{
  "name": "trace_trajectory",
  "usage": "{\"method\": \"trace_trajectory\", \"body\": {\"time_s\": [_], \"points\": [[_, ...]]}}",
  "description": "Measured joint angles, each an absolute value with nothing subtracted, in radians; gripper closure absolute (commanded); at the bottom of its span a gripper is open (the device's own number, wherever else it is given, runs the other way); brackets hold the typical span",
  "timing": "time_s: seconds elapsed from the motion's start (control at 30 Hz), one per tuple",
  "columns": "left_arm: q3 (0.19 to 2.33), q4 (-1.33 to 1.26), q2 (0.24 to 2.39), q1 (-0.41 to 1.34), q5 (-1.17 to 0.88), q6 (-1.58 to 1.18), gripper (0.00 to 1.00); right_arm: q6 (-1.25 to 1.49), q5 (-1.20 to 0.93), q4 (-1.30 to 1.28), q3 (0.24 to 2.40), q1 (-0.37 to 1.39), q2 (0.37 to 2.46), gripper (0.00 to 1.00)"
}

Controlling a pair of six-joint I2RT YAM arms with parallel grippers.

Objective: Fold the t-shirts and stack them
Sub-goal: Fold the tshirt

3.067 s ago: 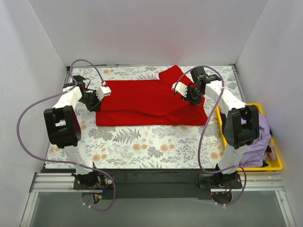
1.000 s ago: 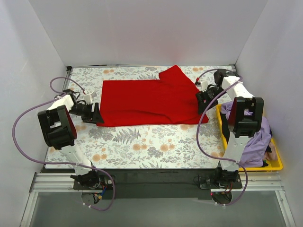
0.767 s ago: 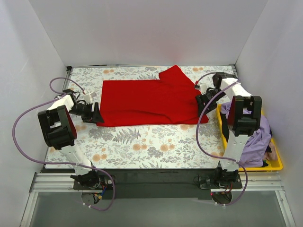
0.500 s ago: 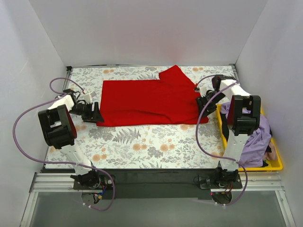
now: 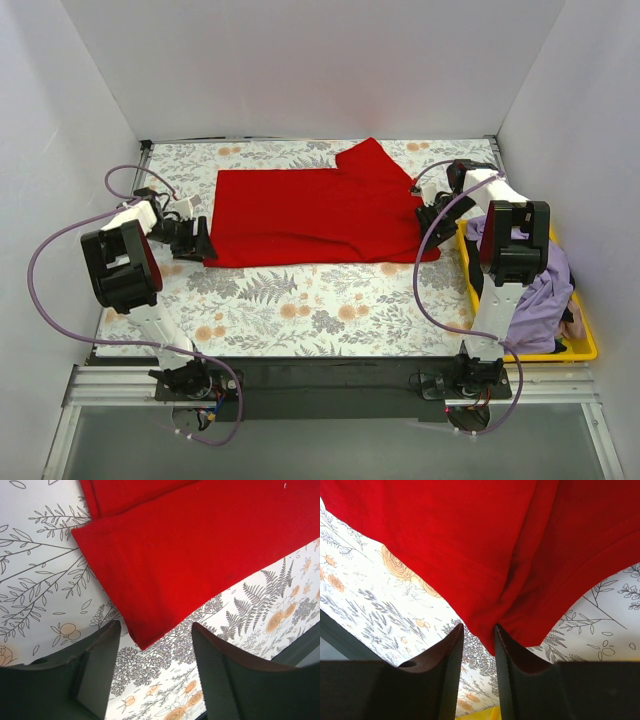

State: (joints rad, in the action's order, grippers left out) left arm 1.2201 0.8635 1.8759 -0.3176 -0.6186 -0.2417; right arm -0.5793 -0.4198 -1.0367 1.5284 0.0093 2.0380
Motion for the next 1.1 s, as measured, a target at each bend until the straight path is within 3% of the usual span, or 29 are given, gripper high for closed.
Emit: {"method": "trace_trajectory", "body": {"time_s": [0.07, 0.17, 0.3, 0.47, 1.1], "points": [[1.220, 0.864, 1.876, -0.318, -0.624, -0.243, 0.48, -0.579, -0.421, -1.036, 1.528, 0.009, 2.038, 0.67], [1.220, 0.865, 1.876, -0.318, -0.649, -0.247, 0.64, -0.580, -0.422, -1.036, 1.528, 0.009, 2.038, 0.76], [1.223, 0.869, 1.876, -0.318, -0.675, -0.252, 0.82, -0.579, -0.422, -1.037, 1.528, 0.009, 2.038, 0.97], [1.245, 0.884, 1.884, -0.318, -0.686, -0.255, 1.00, -0.577, -0.421, -1.037, 1.528, 0.009, 2.038, 0.99], [1.265, 0.924, 1.890, -0.328, -0.644, -0.210, 1.00, -0.609, -0.319, -1.007, 1.417, -0.032, 1.976, 0.99]]}}
